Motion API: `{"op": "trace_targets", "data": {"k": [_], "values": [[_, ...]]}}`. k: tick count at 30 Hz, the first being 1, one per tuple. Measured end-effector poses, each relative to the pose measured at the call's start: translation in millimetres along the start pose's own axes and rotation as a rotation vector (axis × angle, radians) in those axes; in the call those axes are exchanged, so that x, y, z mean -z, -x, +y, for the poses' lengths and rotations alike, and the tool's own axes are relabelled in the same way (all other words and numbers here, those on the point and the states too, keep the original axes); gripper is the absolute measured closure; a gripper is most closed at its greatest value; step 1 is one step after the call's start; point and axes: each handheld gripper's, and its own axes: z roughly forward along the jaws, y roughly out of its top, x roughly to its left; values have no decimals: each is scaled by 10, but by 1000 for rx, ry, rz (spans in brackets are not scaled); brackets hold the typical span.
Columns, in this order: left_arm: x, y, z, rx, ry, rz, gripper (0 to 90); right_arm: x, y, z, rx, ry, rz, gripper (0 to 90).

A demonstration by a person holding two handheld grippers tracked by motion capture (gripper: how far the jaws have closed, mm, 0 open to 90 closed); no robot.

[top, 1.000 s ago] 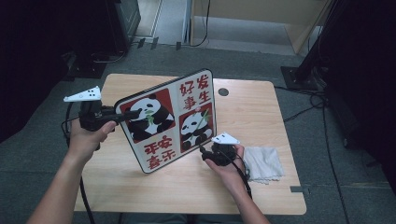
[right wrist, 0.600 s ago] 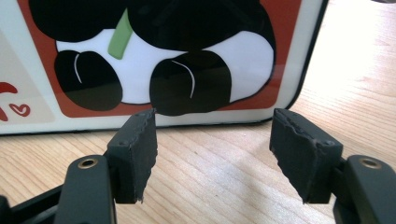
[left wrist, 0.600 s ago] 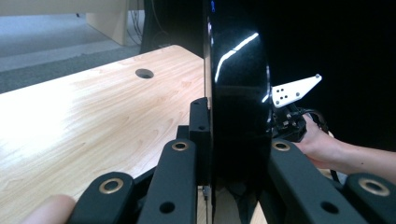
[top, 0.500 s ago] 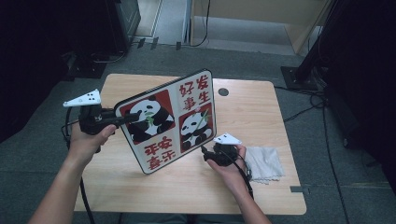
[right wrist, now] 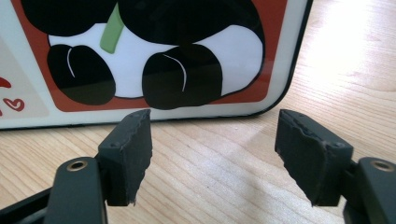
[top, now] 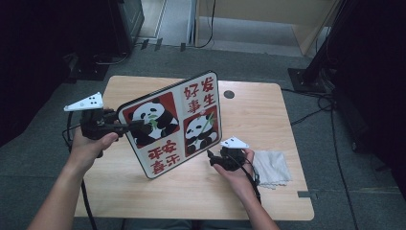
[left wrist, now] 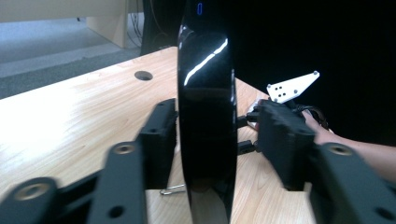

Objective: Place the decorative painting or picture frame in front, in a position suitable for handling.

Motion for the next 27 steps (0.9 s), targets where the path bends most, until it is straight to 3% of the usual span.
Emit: {"op": "trace_targets", "data": {"k": [9,12,16,27], "values": [[145,52,-2,-25,-17,66,195,19,12,0,-2,-5,-3,233],[193,71,-8,-30,-32,75,132,21,11,0,1,-9,-3,180],[222,86,-25,-29,-48,119,26,21,8,-3,0,-11,-10,132],[451,74,-199,-11,3,224,0,125,47,6,7,-6,-11,21]]}}
